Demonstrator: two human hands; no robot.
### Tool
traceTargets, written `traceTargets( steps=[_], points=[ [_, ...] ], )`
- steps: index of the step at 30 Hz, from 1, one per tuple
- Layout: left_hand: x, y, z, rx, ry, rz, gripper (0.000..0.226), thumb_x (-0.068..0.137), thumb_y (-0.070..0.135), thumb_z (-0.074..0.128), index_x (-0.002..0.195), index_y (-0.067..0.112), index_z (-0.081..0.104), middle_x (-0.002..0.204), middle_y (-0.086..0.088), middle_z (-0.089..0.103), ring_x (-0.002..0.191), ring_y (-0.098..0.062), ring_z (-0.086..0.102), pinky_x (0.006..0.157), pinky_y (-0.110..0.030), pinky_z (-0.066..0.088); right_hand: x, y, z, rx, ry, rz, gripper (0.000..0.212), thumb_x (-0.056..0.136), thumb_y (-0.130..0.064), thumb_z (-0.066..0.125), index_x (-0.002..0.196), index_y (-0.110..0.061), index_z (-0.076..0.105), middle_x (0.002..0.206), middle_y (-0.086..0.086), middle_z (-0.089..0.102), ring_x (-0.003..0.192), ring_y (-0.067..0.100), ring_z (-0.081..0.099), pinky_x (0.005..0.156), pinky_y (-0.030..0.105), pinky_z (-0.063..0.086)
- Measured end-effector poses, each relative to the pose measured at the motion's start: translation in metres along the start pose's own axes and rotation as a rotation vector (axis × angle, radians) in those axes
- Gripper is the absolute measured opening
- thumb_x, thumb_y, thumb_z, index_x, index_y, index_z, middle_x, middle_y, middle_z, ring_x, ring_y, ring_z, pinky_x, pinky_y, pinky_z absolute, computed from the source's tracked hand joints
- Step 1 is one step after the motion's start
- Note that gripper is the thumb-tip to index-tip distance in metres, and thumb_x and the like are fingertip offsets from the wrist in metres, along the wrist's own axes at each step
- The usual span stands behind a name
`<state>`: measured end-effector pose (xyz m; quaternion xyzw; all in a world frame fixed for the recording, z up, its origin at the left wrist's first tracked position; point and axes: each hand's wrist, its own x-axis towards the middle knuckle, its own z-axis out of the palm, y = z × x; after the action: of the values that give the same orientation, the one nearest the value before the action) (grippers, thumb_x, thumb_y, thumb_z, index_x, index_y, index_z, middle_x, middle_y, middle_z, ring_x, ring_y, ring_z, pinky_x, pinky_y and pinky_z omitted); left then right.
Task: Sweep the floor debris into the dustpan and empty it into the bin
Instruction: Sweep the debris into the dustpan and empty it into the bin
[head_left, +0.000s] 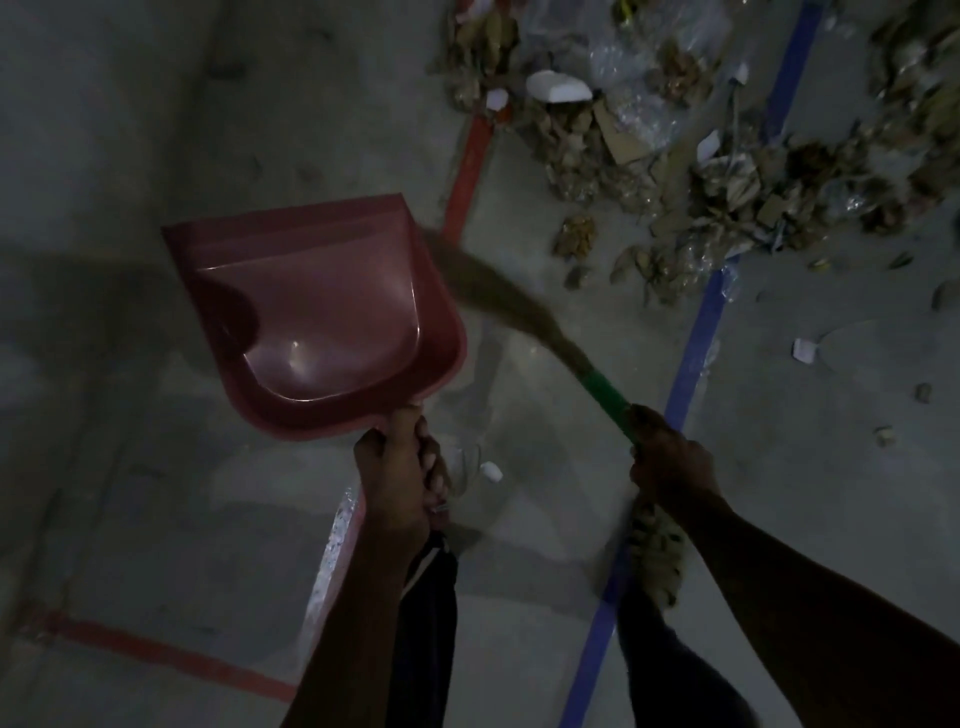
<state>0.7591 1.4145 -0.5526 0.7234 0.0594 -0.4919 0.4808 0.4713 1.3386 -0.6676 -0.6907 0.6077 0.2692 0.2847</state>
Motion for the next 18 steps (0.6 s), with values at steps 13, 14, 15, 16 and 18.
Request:
traceTargets(
  steps=[13, 14, 15, 16, 18],
  points=[
    [-0.096, -0.137, 0.036, -0.245, 0.298, -0.046, 0.041, 0.098, 0.036, 0.053, 0.061, 0.022, 0.043, 0.045, 0.002, 0.034, 0.030, -0.013, 0.032, 0.048, -0.021, 0.024, -0.013, 0.105, 0.024, -0.020, -0.103, -0.594, 0.058, 0.093, -0.012, 0.055, 0.148, -0.022, 0.043, 0.157, -0.003, 0.035, 0.099, 0.033, 0.066, 0.080, 0.045, 0.057],
    [-0.100, -0.146, 0.040, -0.271, 0.331, -0.079, 0.038, 0.098, 0.037, 0.053, 0.064, 0.023, 0.044, 0.047, 0.003, 0.035, 0.030, -0.012, 0.033, 0.049, -0.019, 0.025, -0.015, 0.111, 0.033, -0.093, -0.173, -0.651, 0.059, 0.093, -0.012, 0.055, 0.149, -0.022, 0.041, 0.157, -0.003, 0.034, 0.104, 0.032, 0.064, 0.083, 0.044, 0.056],
    [-0.103, -0.155, 0.043, -0.297, 0.365, -0.106, 0.035, 0.097, 0.037, 0.054, 0.067, 0.024, 0.045, 0.047, 0.003, 0.036, 0.031, -0.011, 0.034, 0.048, -0.017, 0.025, -0.017, 0.116, 0.040, -0.157, -0.239, -0.685, 0.060, 0.093, -0.012, 0.054, 0.150, -0.022, 0.039, 0.157, -0.004, 0.033, 0.111, 0.031, 0.062, 0.088, 0.042, 0.054],
    [-0.107, -0.162, 0.048, -0.321, 0.396, -0.117, 0.033, 0.098, 0.035, 0.055, 0.068, 0.023, 0.044, 0.047, 0.004, 0.036, 0.031, -0.011, 0.034, 0.044, -0.015, 0.026, -0.018, 0.120, 0.045, -0.212, -0.300, -0.688, 0.062, 0.094, -0.014, 0.053, 0.152, -0.024, 0.035, 0.158, -0.005, 0.032, 0.118, 0.028, 0.058, 0.094, 0.040, 0.051],
    [-0.111, -0.178, 0.054, -0.358, 0.421, -0.116, 0.034, 0.097, 0.032, 0.056, 0.067, 0.023, 0.044, 0.047, 0.003, 0.036, 0.031, -0.011, 0.032, 0.039, -0.014, 0.026, -0.014, 0.133, 0.048, -0.326, -0.407, -0.640, 0.065, 0.095, -0.020, 0.052, 0.155, -0.028, 0.028, 0.159, -0.005, 0.030, 0.129, 0.026, 0.050, 0.103, 0.038, 0.045]
  ],
)
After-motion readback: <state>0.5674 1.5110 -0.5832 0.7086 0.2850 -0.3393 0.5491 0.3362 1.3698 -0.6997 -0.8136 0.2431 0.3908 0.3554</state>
